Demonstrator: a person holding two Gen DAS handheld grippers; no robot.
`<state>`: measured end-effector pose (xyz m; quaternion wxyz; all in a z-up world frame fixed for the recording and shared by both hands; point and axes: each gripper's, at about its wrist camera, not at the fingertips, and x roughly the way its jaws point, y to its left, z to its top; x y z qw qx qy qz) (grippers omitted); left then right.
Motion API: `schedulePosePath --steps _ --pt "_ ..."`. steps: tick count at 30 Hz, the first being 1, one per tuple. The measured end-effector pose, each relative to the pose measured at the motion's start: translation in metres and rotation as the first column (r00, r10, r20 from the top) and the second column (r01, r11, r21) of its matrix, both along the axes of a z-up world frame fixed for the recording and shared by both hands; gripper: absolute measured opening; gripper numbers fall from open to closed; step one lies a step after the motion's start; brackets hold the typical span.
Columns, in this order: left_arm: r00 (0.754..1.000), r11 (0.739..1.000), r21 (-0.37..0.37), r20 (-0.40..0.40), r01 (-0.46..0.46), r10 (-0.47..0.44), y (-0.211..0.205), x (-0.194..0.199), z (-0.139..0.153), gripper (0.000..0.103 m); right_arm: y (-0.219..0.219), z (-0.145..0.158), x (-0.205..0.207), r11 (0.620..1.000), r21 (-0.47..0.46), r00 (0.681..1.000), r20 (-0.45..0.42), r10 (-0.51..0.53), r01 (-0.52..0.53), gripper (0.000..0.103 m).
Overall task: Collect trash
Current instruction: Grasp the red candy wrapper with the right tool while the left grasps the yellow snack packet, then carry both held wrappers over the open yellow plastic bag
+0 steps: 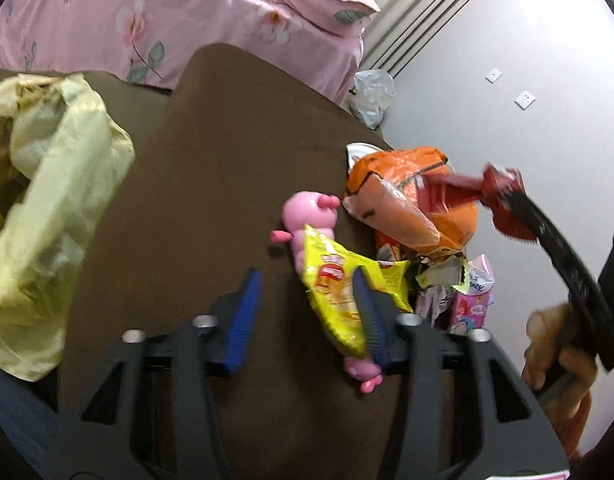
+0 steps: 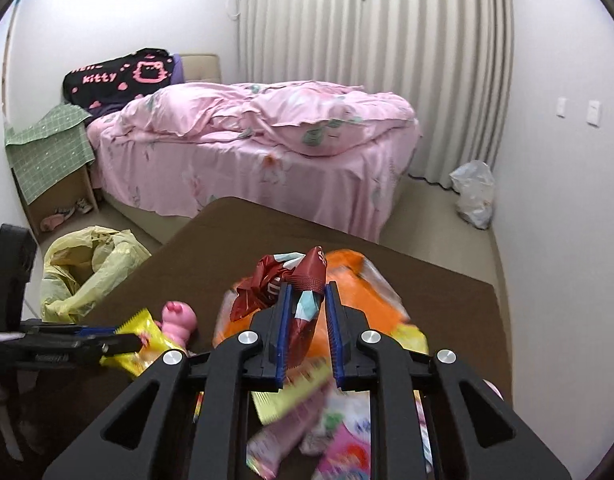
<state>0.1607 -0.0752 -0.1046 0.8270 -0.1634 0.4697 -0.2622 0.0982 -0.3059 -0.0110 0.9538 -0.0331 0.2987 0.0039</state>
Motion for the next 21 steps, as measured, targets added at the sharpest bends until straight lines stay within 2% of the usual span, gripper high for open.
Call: schedulePosePath --steps 1,5,12,15,21 --pt "1.0 1.0 0.012 0.007 0.016 -0.016 -0.004 -0.001 0.0 0.013 -0.003 -0.001 -0.007 1.0 -0.011 1.0 0.007 -0.013 0.013 0.017" --pt "0.996 0.999 0.039 0.09 0.023 -0.026 -0.008 -0.013 0.016 0.006 -0.014 0.001 -0.028 1.0 0.0 0.999 0.036 -0.03 0.03 0.017" --pt "0.961 0.996 0.083 0.278 -0.033 0.009 0.001 -0.037 0.066 0.005 -0.02 0.017 -0.05 0.998 0.049 0.995 0.098 -0.03 0.026 0.017" --pt "0.927 0.986 0.126 0.37 -0.111 0.057 0.018 -0.047 0.091 0.005 -0.012 0.022 -0.055 0.998 0.055 0.993 0.115 -0.012 0.006 0.017" --pt "0.876 0.947 0.153 0.444 -0.283 0.19 0.079 -0.056 0.12 0.005 0.018 0.036 -0.059 0.996 0.056 0.988 0.145 0.058 -0.067 0.017"
